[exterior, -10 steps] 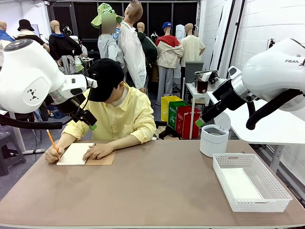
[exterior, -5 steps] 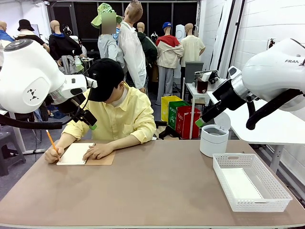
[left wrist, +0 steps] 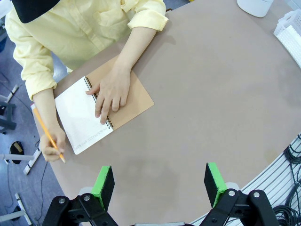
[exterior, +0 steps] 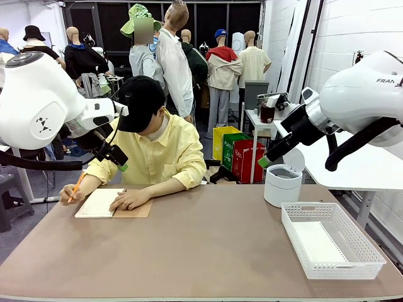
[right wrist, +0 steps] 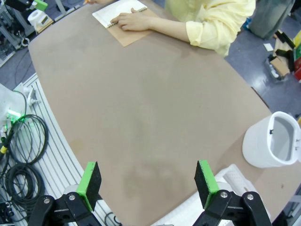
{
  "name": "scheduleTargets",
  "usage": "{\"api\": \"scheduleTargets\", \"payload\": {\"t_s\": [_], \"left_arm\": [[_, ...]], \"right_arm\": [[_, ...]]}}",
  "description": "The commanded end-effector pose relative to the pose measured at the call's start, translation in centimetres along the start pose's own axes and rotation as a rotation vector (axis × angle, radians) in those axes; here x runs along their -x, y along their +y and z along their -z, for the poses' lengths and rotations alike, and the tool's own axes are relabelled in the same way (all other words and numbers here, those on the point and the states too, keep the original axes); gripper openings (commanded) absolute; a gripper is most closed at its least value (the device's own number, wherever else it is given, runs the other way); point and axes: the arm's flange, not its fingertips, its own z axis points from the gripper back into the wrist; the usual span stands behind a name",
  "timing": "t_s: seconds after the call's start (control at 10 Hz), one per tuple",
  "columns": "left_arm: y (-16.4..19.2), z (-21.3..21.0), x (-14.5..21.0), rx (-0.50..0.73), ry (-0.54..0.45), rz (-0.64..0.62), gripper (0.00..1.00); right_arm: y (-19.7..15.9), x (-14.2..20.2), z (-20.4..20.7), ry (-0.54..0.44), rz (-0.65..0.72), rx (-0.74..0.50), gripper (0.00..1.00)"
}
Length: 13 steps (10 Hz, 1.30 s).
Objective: Sort the paper based on its condition.
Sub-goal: If a person hands you a paper, place it in the Organizing basket , and if it's crumpled, put it in the Trash can.
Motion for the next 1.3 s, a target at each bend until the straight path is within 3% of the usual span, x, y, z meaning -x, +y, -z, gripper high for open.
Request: {"api": "scheduleTargets", "payload": {"t_s": [0.0,1.2], "left_arm": [[0.16,0.12,0.03,-0.002,-0.011,0.008,1.0],[0.16,0.12,0.03,-0.002,-0.011,0.008,1.0]], "right_arm": [[-0.01,0.1,-0.09,0.002,0.004,-0.005,1.0],[-0.01,0.1,-0.09,0.002,0.004,-0.005,1.0]]}}
